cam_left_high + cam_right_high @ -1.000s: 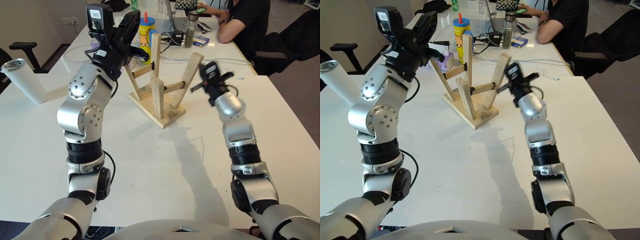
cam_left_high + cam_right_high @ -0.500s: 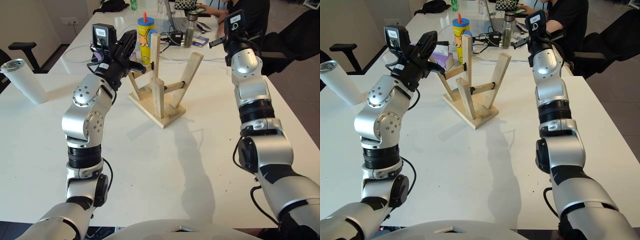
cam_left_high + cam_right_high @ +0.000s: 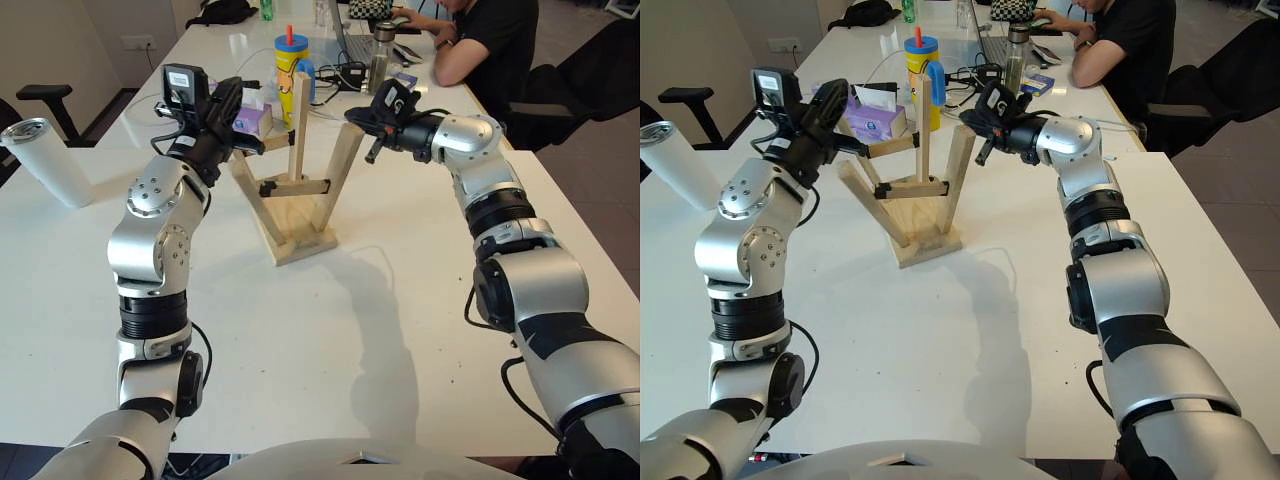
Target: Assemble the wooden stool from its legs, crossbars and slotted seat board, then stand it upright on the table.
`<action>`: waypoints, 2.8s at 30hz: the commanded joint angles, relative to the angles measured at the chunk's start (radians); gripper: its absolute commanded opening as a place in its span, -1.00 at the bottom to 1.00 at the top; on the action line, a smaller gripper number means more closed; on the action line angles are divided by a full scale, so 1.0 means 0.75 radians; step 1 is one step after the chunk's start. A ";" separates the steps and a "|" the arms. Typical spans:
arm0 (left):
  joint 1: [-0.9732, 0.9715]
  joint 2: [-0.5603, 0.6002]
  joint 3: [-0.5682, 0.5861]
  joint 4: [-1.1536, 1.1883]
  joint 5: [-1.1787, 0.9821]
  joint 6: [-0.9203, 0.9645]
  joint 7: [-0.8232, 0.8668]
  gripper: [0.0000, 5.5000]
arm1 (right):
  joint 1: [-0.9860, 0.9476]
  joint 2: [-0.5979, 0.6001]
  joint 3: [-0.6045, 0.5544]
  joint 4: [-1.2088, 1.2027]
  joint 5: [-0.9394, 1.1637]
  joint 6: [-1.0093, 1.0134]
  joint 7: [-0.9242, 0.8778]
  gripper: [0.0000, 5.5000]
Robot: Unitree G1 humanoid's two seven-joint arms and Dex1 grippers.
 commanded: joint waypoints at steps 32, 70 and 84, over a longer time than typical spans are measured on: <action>-0.352 0.019 -0.075 0.521 0.030 -0.191 -0.119 -0.99 | 0.478 0.221 -0.049 -1.269 0.208 0.824 -0.570 -1.00; -0.317 -0.007 0.089 0.063 -0.145 -0.113 0.068 -0.99 | 0.516 0.190 -0.068 -1.496 0.310 1.002 -0.658 -1.00; 0.618 -0.157 -0.078 0.626 0.056 -0.366 -0.033 -0.99 | 0.507 0.184 -0.072 -1.510 0.331 1.023 -0.657 -1.00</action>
